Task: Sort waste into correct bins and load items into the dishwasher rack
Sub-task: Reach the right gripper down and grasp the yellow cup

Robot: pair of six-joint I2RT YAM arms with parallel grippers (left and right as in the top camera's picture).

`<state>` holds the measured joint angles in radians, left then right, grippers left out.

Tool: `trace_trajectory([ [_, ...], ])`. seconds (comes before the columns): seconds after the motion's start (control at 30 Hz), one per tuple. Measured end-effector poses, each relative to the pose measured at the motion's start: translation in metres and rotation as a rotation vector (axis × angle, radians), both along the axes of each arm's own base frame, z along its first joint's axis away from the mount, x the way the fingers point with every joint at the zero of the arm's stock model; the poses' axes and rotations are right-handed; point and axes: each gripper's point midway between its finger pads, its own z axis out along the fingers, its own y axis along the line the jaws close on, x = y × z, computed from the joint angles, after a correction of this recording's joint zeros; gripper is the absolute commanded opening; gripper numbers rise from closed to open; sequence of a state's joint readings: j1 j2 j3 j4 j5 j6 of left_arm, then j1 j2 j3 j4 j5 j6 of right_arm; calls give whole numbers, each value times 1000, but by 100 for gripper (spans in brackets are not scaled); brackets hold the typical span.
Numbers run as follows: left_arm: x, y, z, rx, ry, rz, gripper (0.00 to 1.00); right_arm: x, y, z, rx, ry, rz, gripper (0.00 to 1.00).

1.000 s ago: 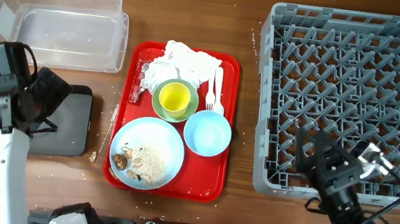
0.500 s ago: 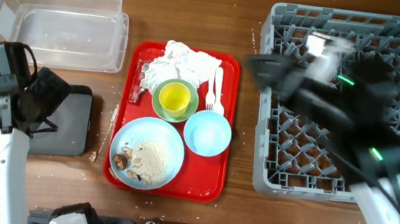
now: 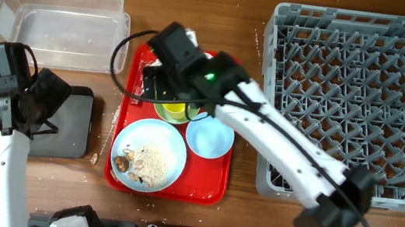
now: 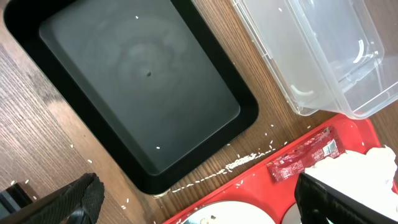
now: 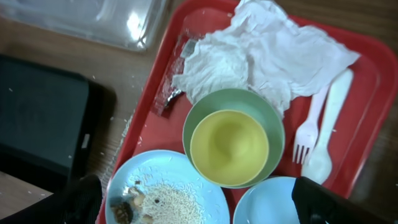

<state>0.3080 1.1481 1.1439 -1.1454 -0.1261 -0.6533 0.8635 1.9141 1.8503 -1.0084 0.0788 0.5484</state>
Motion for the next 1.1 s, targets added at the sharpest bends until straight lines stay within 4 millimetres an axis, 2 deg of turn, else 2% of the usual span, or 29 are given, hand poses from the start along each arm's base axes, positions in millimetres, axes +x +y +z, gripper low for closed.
trace_trajectory([
  [0.03,0,0,0,0,0,0,100,1,4,-5,4,8,-2,98],
  [0.23,0,0,0,0,0,0,100,9,20,-32,25,47,-22,69],
  [0.43,0,0,0,0,0,0,100,12,25,-78,-36,102,-29,63],
  [0.53,0,0,0,0,0,0,100,10,27,-100,-95,104,-29,54],
  [0.57,0,0,0,0,0,0,100,9,27,-104,-109,98,-28,50],
  [0.7,0,0,0,0,0,0,100,6,33,-111,-136,74,-21,43],
  [0.87,0,0,0,0,-1,0,100,3,34,-130,-175,83,-16,30],
  [0.93,0,0,0,0,0,0,100,3,34,-132,-181,82,-16,27],
  [1.0,0,0,0,0,-1,0,100,3,33,-132,-183,79,-17,16],
  [1.1,0,0,0,0,-1,0,100,4,33,-132,-184,77,-19,12],
])
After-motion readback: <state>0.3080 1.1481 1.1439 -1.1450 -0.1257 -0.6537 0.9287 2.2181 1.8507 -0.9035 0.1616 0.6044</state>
